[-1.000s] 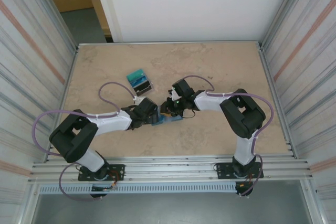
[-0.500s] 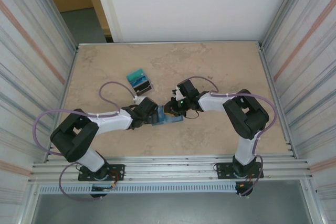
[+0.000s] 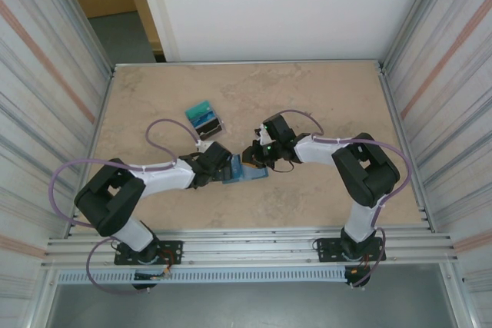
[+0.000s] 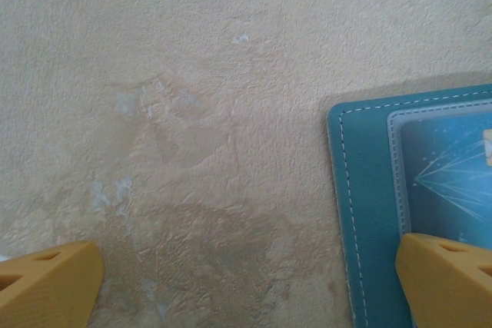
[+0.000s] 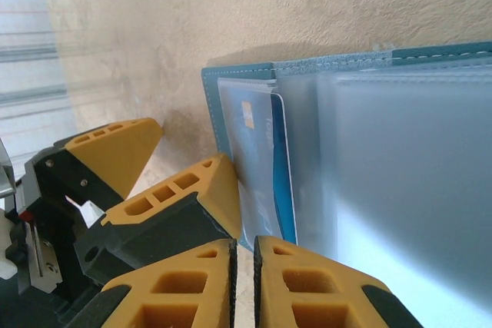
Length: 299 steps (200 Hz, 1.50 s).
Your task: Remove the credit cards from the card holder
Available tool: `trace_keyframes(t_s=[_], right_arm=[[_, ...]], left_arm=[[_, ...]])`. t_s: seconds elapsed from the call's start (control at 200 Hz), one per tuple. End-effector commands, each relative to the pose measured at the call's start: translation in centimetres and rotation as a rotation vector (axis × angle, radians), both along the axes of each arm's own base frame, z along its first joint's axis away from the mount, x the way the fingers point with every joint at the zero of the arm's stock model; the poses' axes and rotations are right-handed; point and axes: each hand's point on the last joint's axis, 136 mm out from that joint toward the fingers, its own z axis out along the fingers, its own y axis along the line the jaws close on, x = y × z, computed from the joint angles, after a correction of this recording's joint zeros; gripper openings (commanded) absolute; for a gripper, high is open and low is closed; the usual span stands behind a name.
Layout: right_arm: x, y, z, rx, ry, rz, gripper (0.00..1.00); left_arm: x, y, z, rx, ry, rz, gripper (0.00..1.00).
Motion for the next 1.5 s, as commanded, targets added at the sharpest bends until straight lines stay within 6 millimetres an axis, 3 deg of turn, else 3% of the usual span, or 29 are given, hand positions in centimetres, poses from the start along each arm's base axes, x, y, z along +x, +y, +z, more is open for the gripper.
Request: trace_keyframes(t_s=[0.0,0.481,1.318,1.493], right_arm=[[-0.1,-0.2,0.2,0.016,0.016,-0.012,0.16],[0.7,0.0,-2.2,-0.077,0.026,-0.006,0.22],[0.0,1.6,-3.0,-0.051,0.053,0.043,0.15],[-0.2,1.5,-3.2,-0.049,0.056,0.043,0.07]], left_arm=[[-2.0,1.1,-2.2,0.062,0.103,-0.001,0.99],[-2.1,1.0,-2.3,0.063,0.108,-0.003,0.99],[-2.0,0.9,-2.4,0.060,0.111,-0.004,0.99],[-2.0,0.9,-2.3,0.058,0.110,-0.003,0.99]])
